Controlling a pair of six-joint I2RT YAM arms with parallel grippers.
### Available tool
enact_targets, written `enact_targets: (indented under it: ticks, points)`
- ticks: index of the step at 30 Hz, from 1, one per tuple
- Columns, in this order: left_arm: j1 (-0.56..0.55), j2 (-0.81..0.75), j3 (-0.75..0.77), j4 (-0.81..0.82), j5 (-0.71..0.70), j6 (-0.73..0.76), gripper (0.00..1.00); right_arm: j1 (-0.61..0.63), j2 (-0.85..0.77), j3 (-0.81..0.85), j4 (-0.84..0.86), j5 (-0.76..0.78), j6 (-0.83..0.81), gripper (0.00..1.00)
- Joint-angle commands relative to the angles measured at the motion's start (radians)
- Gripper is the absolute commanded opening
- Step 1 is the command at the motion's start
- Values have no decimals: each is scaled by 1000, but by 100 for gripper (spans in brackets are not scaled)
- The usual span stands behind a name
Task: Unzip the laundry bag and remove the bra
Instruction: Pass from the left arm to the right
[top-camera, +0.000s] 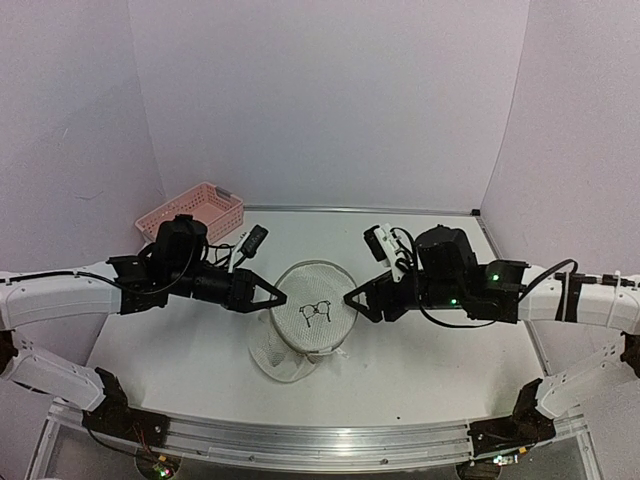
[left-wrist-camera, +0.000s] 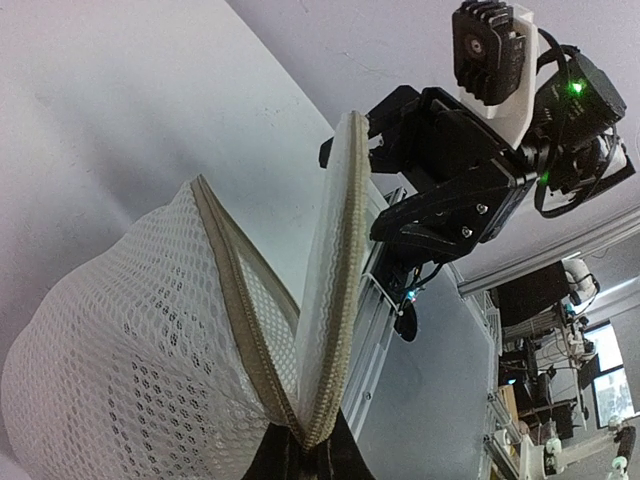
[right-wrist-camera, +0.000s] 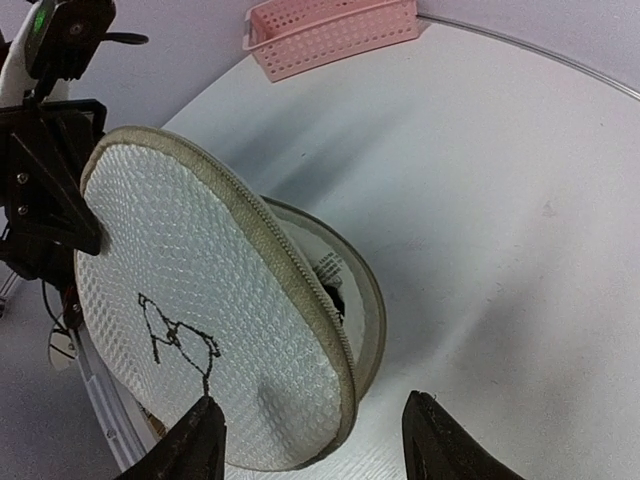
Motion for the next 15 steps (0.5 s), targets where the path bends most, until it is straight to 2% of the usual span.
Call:
enact_targets:
  ticks: [1, 6, 11, 15]
  points:
    - [-5, 3, 16, 118, 62, 31, 0, -39, 1, 34, 52, -141, -7, 62]
    - [-5, 31, 23, 120, 73, 36, 0, -77, 30, 3, 143, -249, 7, 59]
    - [-4, 43, 22, 119, 72, 36, 0, -79, 68, 4, 209, -373, 5, 39]
    - [-5, 50, 21, 115, 52, 29, 0, -79, 104, 12, 238, -458, 13, 14]
